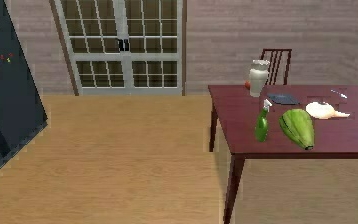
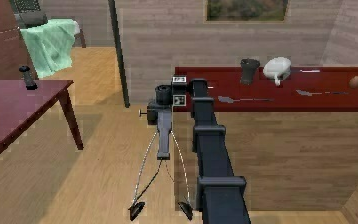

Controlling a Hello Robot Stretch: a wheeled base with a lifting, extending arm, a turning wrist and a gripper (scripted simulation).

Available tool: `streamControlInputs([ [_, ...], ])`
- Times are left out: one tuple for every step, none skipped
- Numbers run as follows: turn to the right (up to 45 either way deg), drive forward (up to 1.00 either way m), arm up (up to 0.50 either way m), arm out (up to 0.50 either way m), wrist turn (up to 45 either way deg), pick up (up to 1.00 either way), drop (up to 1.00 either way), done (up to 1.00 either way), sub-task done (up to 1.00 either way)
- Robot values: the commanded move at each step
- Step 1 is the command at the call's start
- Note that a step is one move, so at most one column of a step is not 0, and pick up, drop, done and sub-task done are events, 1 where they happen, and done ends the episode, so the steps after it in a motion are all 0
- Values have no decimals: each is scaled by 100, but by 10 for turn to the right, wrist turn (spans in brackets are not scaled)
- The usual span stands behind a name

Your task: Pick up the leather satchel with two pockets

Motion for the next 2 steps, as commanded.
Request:
streamControlInputs([
  [0,0,0,0,450,0,0,0,0],
  [0,0,0,0,450,0,0,0,0],
])
